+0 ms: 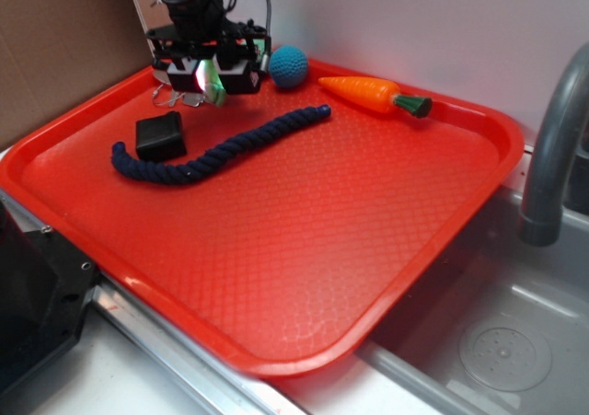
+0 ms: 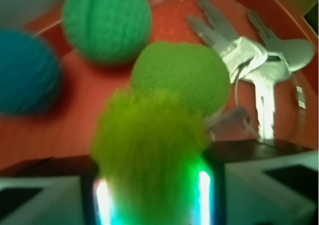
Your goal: Grab the green animal.
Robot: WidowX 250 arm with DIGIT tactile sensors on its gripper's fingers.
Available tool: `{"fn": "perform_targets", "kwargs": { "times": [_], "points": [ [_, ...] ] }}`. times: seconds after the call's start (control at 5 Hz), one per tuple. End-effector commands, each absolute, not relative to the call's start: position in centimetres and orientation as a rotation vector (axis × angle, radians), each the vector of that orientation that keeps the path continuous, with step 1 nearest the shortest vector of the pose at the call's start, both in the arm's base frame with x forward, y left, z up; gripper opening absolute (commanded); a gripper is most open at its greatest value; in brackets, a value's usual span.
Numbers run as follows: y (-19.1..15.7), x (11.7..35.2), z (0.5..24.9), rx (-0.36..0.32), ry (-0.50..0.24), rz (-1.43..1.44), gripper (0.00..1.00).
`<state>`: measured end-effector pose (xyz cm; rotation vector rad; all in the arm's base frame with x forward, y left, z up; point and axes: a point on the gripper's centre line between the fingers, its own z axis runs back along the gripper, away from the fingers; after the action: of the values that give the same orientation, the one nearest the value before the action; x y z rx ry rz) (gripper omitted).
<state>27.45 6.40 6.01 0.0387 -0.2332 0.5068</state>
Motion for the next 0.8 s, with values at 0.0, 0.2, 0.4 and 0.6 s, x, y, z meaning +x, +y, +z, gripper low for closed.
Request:
{"fn": "perform_targets", "kwargs": {
  "times": [0.0, 0.2, 0.4, 0.6],
  "points": [
    [0.2, 20.7, 15.8, -0.04, -0.191, 0.11, 0.0],
    [-2.9, 17.5, 18.1, -0.063, -0.161, -0.08, 0.0],
    [-2.8, 16.0, 20.7, -0.049, -0.174, -0.108, 0.0],
    [-1.5, 16.4, 22.1, -0.093, -0.163, -0.089, 0.0]
  ]
}}
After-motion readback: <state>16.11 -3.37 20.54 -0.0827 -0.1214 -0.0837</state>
